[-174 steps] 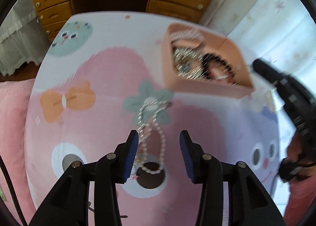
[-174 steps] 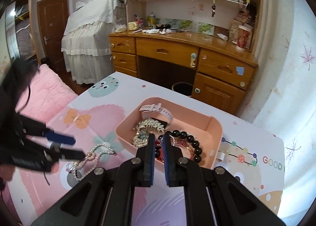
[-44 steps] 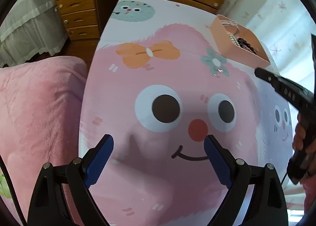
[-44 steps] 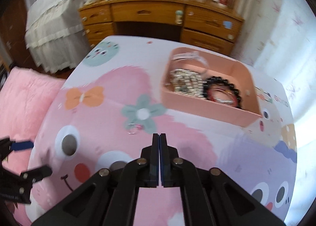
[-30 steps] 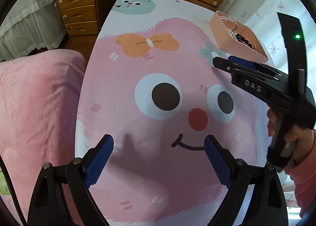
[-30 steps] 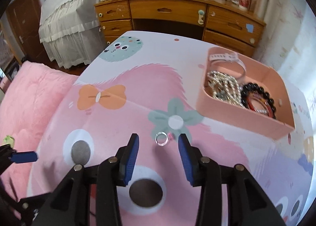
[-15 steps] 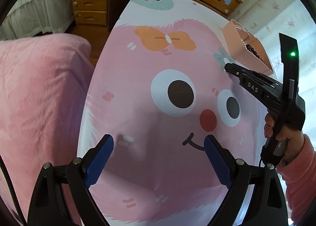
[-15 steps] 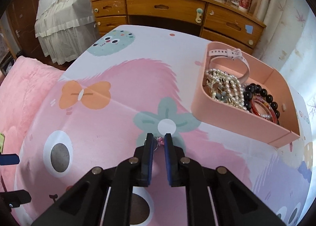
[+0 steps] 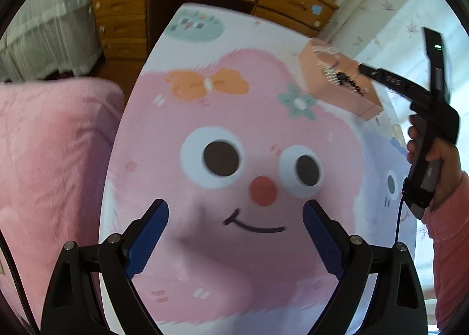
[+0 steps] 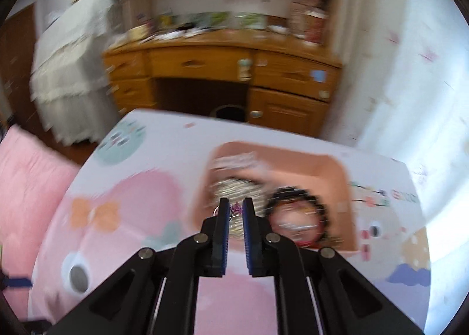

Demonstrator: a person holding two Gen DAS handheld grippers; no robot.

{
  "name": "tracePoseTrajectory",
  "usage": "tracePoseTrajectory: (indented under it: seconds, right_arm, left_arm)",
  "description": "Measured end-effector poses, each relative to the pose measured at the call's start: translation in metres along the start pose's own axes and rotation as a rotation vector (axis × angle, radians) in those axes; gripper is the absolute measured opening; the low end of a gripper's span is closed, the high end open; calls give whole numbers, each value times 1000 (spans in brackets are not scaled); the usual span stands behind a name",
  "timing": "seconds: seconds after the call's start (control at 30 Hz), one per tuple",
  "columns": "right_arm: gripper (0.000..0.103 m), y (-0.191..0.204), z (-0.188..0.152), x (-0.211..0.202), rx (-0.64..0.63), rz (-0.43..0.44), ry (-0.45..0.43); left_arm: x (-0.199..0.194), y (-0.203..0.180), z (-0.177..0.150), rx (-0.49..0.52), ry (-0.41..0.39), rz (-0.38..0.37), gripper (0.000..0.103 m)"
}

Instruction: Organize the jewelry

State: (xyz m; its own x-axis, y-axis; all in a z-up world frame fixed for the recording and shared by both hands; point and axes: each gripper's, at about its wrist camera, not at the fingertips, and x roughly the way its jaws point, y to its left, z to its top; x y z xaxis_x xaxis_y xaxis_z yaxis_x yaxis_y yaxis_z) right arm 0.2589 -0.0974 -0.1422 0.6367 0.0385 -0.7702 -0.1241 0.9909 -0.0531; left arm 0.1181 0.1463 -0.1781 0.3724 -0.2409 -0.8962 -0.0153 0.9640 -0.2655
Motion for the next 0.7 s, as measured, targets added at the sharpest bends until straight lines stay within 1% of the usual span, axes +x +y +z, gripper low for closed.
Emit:
tracePoseTrajectory:
  seconds: [0.03,0.07,0.13,0.2,0.23,0.27,0.33,0.4,0.47,0.5,0.6,0.63,0.7]
  right_arm:
    - [37,-10,1,0,25,2,18]
    - [44,-21,-1,-3,57,11,18]
    - [47,-37,-9,-13,110,18,3]
    - [59,-51,-21,-25,157,6,41]
    - [68,-57,-29,-31,176,-2,62]
    - [73,-63,-40,-40,195,-6,86]
    - [75,-72,-63,-53,217,0,135]
    - [77,-76,-95,-70,231,9,207]
    - [84,-75,-123,-86,239,21,271]
    - [85,-74,-143,-100,236,37,311]
    - [86,-67,-180,-133,223,68,390]
    - [86,-67,-188,-144,235,78,401]
    - [87,-71,-197,-167,282,121,397]
  left_arm:
    - [-6,-7,1,14,-24,13,92]
    - [-14,-16,0,30,-58,33,92]
    - [-26,-33,-1,49,-115,77,92]
    - [-33,-47,-3,67,-151,100,92]
    - [-36,-54,-5,77,-165,108,92]
    - [-39,-61,-8,84,-171,117,92]
    - [-48,-76,-17,93,-182,118,92]
    - [-57,-88,-28,92,-202,96,92]
    - [-60,-98,-39,75,-208,67,92]
    - [-58,-102,-44,52,-189,59,92]
    - [-59,-115,-56,-12,-119,66,92]
    - [-61,-120,-59,-3,-105,79,92]
    - [-71,-137,-65,71,-79,126,92]
